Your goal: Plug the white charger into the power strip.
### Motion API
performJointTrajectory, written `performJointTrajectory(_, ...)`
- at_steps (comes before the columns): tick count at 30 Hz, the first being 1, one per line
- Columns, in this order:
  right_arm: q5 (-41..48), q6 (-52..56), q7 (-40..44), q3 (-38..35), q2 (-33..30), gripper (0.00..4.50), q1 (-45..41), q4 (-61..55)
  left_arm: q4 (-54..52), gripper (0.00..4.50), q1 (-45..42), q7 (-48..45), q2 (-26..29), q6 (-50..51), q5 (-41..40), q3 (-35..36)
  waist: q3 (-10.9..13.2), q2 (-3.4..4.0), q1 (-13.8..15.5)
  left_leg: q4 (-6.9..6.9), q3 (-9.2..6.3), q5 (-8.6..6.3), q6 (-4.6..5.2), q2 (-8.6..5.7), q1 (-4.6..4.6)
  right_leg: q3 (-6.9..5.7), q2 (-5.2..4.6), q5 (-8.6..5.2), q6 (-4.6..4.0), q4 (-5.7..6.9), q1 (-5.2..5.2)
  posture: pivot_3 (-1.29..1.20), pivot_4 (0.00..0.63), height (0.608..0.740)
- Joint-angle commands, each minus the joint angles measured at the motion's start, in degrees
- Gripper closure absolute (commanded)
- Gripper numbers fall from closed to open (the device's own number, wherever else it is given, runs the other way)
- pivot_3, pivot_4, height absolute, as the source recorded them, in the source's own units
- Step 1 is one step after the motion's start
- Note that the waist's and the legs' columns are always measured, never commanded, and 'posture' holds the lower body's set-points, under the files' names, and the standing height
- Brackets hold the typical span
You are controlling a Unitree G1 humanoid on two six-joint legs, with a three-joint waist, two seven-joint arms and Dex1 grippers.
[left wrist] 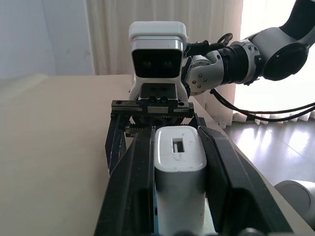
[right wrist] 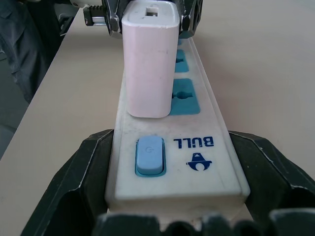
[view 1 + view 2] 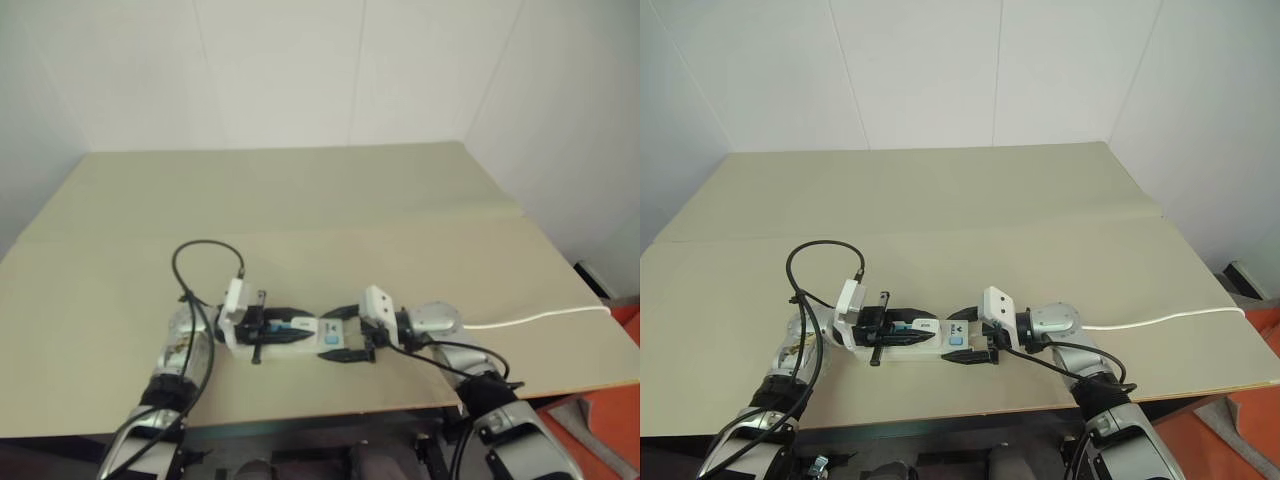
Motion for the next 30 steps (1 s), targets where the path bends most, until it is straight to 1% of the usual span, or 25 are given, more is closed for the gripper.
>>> performJointTrajectory(1, -1.9, -0.4, 1.0, 1.8, -0.6, 1.10, 1.2, 0.8, 4.2, 3.48, 1.4, 0.7, 2.6, -0.1, 3.6, -0.1, 0.0, 0.04, 0.0, 0.00, 0.00, 0.00, 0.00, 0.00, 0.00, 0.00, 0.00, 0.00, -0.01, 0.00, 0.00, 0.00, 0.150, 0.740)
performJointTrajectory(8, -2.0, -0.6, 0.9, 1.8, -0.5, 1.10, 0.9, 1.1, 4.8, 3.48, 0.9, 0.9, 2.5, 1.3, 3.4, -0.4, -0.1, 0.06, 0.0, 0.00, 0.00, 0.00, 0.00, 0.00, 0.01, 0.00, 0.00, -0.01, -0.01, 0.00, 0.03, 0.00, 0.150, 0.740)
performJointTrajectory(9, -2.0, -0.7, 0.8, 1.8, -0.5, 1.10, 0.9, 1.1, 4.9, 2.75, 0.8, 0.8, 2.4, 1.3, 3.2, -0.2, -0.1, 0.08, 0.0, 0.00, 0.00, 0.00, 0.00, 0.00, 0.02, 0.00, 0.00, -0.01, -0.01, 0.00, 0.03, 0.00, 0.150, 0.740)
performJointTrajectory(12, -2.0, -0.7, 0.8, 1.9, -0.6, 1.10, 0.9, 1.1, 5.1, 1.90, 0.5, 1.7, 1.8, 1.4, 2.7, 0.6, -0.3, 0.46, 0.1, -0.02, 0.00, 0.00, 0.00, -0.01, 0.02, 0.01, 0.01, -0.03, -0.02, -0.02, 0.03, 0.00, 0.150, 0.740)
performJointTrajectory(14, -2.0, -0.8, 0.8, 1.9, -0.6, 1.10, 0.9, 1.2, 5.2, 1.22, 0.0, 1.4, 1.6, 1.2, 2.8, 0.9, -0.3, 0.48, 0.3, -0.02, 0.00, 0.00, 0.00, -0.01, 0.01, 0.01, 0.01, -0.04, -0.01, -0.03, 0.03, 0.00, 0.150, 0.740)
performJointTrajectory(18, -2.1, -1.0, 0.9, 1.9, -0.7, 1.10, 0.7, 1.6, 4.2, 0.03, -0.4, 0.1, 1.8, 1.8, 2.3, 1.4, -0.3, 0.48, 0.4, -0.02, 0.01, 0.00, 0.00, -0.01, 0.00, 0.00, 0.01, -0.04, -0.01, -0.04, 0.02, 0.00, 0.150, 0.740)
performJointTrajectory(23, -2.2, -1.3, 0.8, 2.1, -0.4, 1.10, 0.4, 2.1, 1.3, 0.03, -0.7, -0.8, 2.5, 3.7, 0.4, 2.9, -0.3, 0.48, 0.4, -0.02, 0.01, 0.00, 0.01, -0.01, -0.02, 0.00, 0.01, -0.04, -0.02, -0.06, -0.01, 0.00, 0.150, 0.740)
performJointTrajectory(26, -2.2, -1.5, 0.8, 2.1, -0.3, 1.10, 0.1, 2.2, -2.7, 0.03, -0.7, -1.2, 4.4, 8.0, -1.8, 3.5, -0.3, 0.43, 0.3, -0.02, 0.00, 0.00, 0.00, 0.00, -0.08, 0.00, 0.02, -0.04, -0.02, -0.04, -0.10, 0.00, 0.150, 0.740)
performJointTrajectory(27, -2.2, -1.6, 0.6, 2.0, -0.2, 1.10, 0.0, 2.2, -4.9, 0.03, -0.9, -1.3, 5.8, 11.1, -4.2, 3.7, -0.3, 0.41, 0.3, -0.02, 0.00, 0.00, 0.01, 0.01, -0.10, 0.00, 0.03, -0.04, -0.02, -0.04, -0.13, 0.00, 0.150, 0.740)
performJointTrajectory(30, -1.5, -0.2, 0.0, 1.2, 0.2, 1.10, -0.6, 2.3, -9.6, 0.03, -2.7, 1.2, 6.9, 17.4, -10.2, 8.7, -0.2, 0.31, 0.2, -0.02, 0.00, 0.00, 0.00, 0.06, -0.14, 0.00, 0.07, -0.04, -0.02, -0.03, -0.18, 0.00, 0.150, 0.740)
